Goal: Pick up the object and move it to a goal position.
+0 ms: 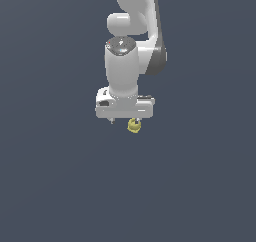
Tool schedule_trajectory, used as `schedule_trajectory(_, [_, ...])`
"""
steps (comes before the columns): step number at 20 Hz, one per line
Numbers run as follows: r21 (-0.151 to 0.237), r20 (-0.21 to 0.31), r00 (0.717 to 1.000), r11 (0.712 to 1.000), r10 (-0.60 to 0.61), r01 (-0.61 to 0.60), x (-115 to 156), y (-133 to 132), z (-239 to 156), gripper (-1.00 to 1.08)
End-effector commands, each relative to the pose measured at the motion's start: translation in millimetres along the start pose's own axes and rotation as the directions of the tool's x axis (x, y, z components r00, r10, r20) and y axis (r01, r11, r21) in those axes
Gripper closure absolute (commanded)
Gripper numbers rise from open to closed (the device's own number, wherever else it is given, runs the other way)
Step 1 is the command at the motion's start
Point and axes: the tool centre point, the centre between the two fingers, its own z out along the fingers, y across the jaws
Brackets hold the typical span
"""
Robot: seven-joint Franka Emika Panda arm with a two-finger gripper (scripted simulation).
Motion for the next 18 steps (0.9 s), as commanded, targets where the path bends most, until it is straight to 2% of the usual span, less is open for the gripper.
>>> schedule_trajectory(1, [0.000, 0.000, 1.000, 1.000, 0.000, 0.000, 0, 0, 0, -0.92])
schedule_trajectory(4, [-0.005, 0.001, 1.000, 1.000, 0.009, -0.009, -1, 7, 1, -0.92])
schedule_trajectory(10, [-0.029, 0.003, 0.999, 0.999, 0.044, -0.044, -4, 39, 3, -0.92])
schedule_trajectory(18, [-0.027, 0.004, 0.998, 0.998, 0.058, -0.058, -6, 34, 7, -0.92])
